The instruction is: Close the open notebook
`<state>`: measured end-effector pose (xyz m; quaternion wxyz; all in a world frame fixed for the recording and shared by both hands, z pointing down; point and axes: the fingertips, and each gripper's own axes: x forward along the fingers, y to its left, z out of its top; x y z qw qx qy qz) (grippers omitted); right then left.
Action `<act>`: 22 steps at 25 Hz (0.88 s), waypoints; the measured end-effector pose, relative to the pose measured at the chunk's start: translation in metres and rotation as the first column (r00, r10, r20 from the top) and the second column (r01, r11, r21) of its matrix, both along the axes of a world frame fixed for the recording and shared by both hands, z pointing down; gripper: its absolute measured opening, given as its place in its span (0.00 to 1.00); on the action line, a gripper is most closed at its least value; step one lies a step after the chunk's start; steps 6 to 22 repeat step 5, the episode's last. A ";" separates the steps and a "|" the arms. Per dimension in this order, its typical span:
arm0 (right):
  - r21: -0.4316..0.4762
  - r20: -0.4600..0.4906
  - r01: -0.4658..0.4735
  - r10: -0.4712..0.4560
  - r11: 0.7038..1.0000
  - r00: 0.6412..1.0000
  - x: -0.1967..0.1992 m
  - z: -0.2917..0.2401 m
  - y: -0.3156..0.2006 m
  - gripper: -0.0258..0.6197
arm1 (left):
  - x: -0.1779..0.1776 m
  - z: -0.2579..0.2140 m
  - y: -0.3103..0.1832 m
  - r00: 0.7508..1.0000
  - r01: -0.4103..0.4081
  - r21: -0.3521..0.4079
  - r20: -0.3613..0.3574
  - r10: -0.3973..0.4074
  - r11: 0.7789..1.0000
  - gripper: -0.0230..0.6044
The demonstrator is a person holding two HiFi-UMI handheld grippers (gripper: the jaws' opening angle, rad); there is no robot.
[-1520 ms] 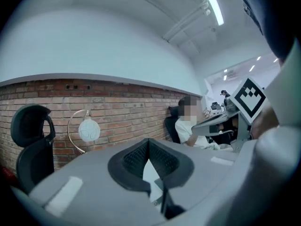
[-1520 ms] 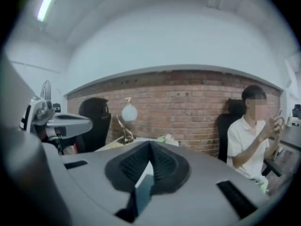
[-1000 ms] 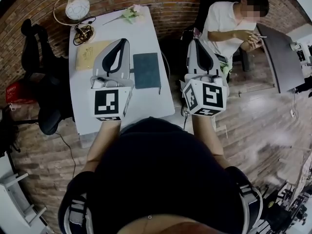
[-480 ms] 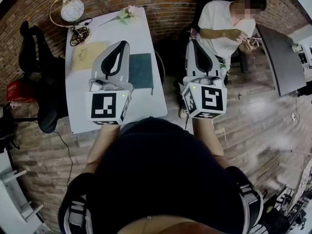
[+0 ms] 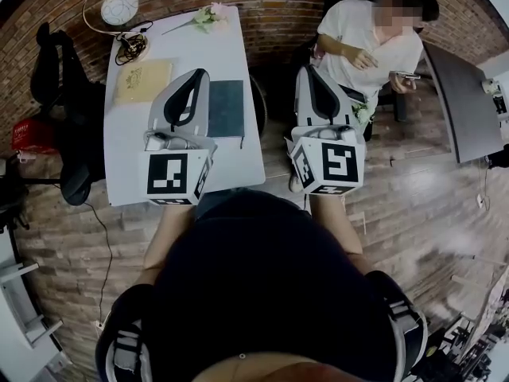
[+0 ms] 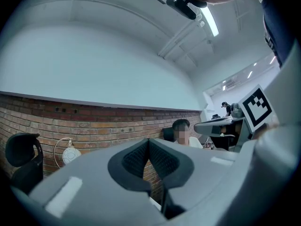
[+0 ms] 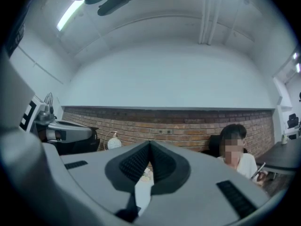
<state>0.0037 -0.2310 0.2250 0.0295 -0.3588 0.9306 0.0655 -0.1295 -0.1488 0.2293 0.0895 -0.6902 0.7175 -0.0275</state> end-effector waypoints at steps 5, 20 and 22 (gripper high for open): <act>0.003 0.006 0.005 -0.005 1.000 1.000 0.001 -0.002 0.004 0.06 | 0.001 -0.002 0.005 1.000 0.004 0.008 0.001 -0.004 1.000 0.05; 0.003 0.006 0.005 -0.005 1.000 1.000 0.001 -0.002 0.004 0.06 | 0.001 -0.002 0.005 1.000 0.004 0.008 0.001 -0.004 1.000 0.05; 0.003 0.006 0.005 -0.005 1.000 1.000 0.001 -0.002 0.004 0.06 | 0.001 -0.002 0.005 1.000 0.004 0.008 0.001 -0.004 1.000 0.05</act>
